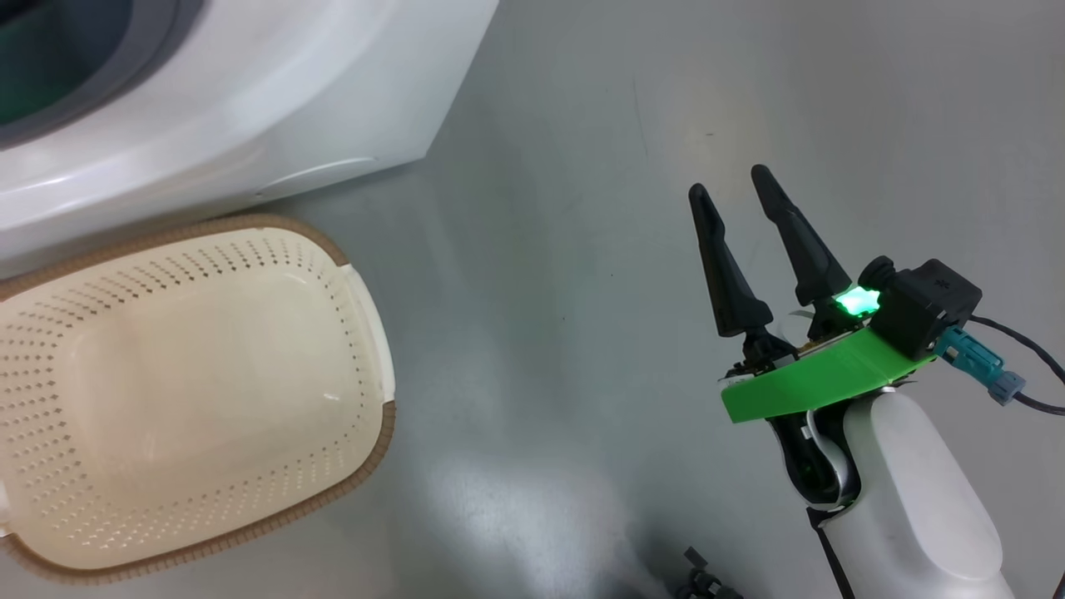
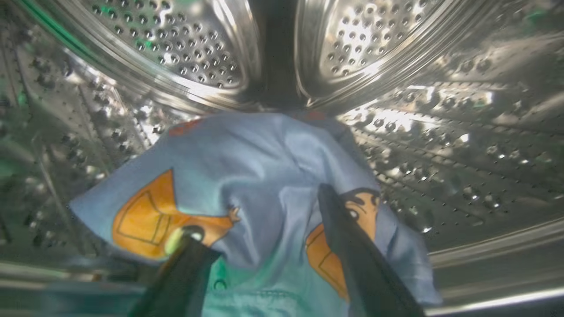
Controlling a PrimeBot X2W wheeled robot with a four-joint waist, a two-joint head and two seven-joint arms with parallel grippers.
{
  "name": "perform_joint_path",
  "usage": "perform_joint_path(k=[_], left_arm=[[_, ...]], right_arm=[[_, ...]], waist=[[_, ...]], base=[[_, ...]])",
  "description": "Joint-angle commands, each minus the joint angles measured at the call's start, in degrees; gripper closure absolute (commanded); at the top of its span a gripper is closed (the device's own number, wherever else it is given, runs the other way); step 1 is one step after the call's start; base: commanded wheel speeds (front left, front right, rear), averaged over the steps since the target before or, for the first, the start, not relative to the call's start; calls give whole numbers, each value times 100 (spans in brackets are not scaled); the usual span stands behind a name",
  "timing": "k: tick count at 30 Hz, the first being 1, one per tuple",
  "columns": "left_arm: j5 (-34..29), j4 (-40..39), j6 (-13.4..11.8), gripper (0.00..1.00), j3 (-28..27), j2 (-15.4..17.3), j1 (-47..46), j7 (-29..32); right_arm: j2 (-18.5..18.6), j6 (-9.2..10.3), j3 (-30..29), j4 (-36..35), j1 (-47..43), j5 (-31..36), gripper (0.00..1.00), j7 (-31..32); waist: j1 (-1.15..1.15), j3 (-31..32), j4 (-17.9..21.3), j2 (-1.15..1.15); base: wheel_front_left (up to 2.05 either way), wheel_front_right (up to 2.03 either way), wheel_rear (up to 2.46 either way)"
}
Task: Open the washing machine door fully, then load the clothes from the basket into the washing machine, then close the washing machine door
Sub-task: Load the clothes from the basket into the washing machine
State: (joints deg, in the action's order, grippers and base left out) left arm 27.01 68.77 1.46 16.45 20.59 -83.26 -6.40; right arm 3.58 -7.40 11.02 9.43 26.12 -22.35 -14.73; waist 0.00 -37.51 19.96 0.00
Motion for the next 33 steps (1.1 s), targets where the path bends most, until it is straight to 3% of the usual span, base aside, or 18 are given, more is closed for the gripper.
perform_joint_path(k=[1, 5, 9, 21, 25, 33], left_arm=[[9, -73, -48, 0, -37, 218, -142, 36], [78, 159, -122, 0, -43, 104, -266, 271], [130, 243, -40, 0, -30, 2, -212, 203], [285, 210, 272, 0, -51, -266, 579, -770], [259, -118, 312, 0, -65, -293, 910, -849], [60, -1823, 125, 0, -503, -237, 2057, -858]], right_arm=[[-40, -9, 100, -105, -93, -72, 0, -27], [-45, -9, 98, -74, -83, -60, 0, -27], [-23, -9, 57, -69, -87, -43, 0, -27], [117, -9, -17, -24, -138, -18, 0, -27], [128, -9, -45, -17, -180, -5, 0, -27], [163, -9, -97, -24, -232, 4, 0, -27]], waist=[[0, 26, -16, 0], [0, 79, -85, 0], [0, 138, -198, 0], [0, 436, -543, 0], [0, 513, -628, 0], [0, 661, -804, 0]], base=[[0, 0, 0], [0, 0, 0], [0, 0, 0], [0, 0, 0], [0, 0, 0], [0, 0, 0]])
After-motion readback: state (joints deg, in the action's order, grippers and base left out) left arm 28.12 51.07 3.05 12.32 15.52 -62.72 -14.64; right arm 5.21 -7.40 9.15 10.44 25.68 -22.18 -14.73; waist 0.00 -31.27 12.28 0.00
